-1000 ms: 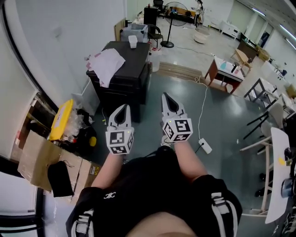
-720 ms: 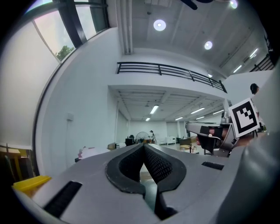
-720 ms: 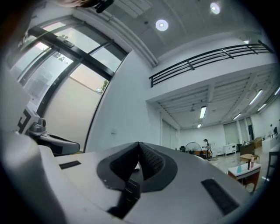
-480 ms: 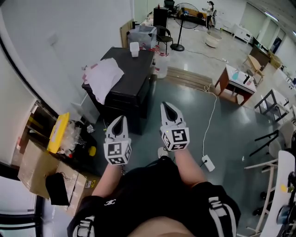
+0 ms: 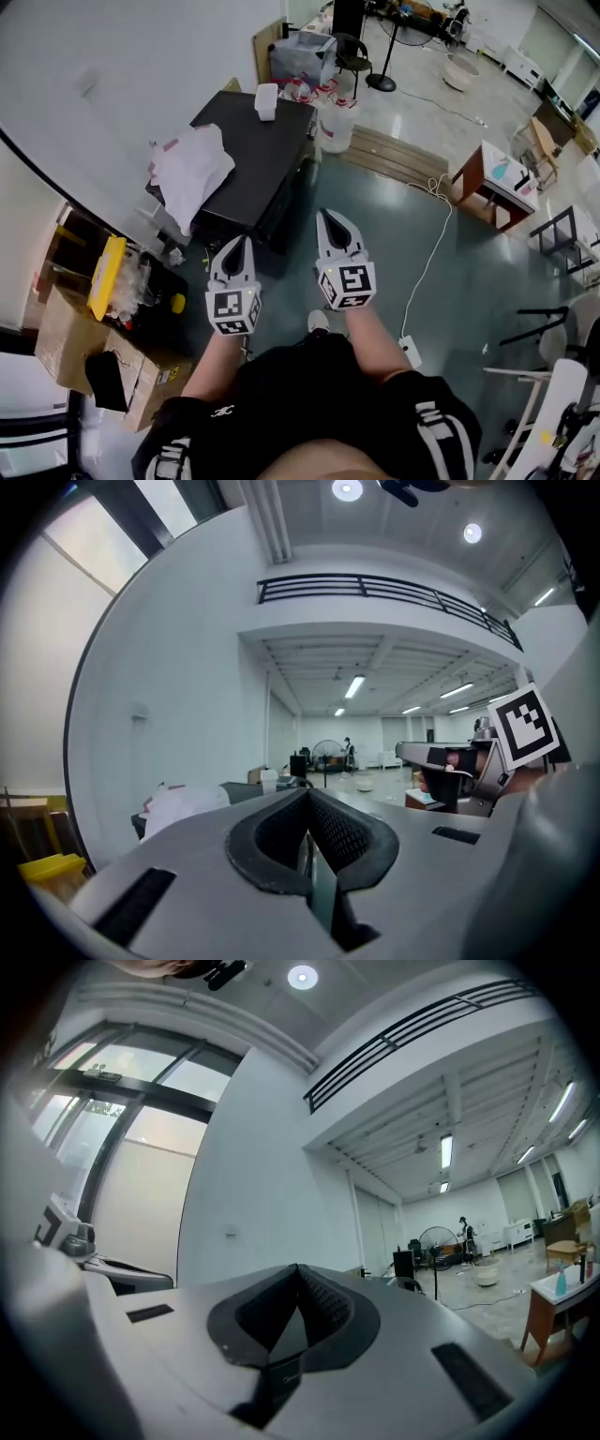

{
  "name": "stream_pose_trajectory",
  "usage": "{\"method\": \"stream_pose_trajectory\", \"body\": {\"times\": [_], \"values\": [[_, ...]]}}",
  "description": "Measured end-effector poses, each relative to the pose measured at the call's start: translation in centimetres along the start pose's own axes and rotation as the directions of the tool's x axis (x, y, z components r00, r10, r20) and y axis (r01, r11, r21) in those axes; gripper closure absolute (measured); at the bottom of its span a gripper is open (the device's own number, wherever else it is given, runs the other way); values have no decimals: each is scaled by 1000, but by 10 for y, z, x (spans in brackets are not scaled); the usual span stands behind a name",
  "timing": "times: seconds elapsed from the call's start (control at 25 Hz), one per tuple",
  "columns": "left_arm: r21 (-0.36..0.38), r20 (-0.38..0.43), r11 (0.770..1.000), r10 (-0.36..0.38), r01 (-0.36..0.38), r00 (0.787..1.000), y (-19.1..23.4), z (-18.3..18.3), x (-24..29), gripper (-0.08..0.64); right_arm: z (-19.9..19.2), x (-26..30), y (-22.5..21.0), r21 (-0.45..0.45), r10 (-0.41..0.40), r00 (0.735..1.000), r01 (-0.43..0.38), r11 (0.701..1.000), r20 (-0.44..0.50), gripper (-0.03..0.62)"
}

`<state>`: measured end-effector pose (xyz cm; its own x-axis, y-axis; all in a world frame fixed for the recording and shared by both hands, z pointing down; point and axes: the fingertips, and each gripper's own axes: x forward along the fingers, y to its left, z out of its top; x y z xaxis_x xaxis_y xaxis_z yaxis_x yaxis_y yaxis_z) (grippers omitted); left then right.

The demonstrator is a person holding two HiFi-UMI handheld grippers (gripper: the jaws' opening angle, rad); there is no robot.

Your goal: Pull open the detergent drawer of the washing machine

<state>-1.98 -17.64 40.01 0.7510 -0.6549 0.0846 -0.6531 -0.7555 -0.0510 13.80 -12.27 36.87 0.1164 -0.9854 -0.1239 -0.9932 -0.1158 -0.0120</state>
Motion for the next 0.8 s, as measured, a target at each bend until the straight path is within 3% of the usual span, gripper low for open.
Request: {"method": "stream_pose_trajectory", "body": {"times": [0.36, 0.68, 0.8], "values": [[-23, -1, 995, 100, -100, 995, -12, 17, 103, 558, -9, 83, -71, 31, 114, 993, -114, 993, -24, 591], [-20, -19, 994, 111, -111, 994, 12, 14, 129, 558, -5, 118, -76, 46, 127, 992, -126, 991, -10, 591], [-26, -11, 994, 110, -110, 994, 17, 15, 135, 558, -2, 124, -68, -7, 166, 986, -166, 986, -7, 591]]}}
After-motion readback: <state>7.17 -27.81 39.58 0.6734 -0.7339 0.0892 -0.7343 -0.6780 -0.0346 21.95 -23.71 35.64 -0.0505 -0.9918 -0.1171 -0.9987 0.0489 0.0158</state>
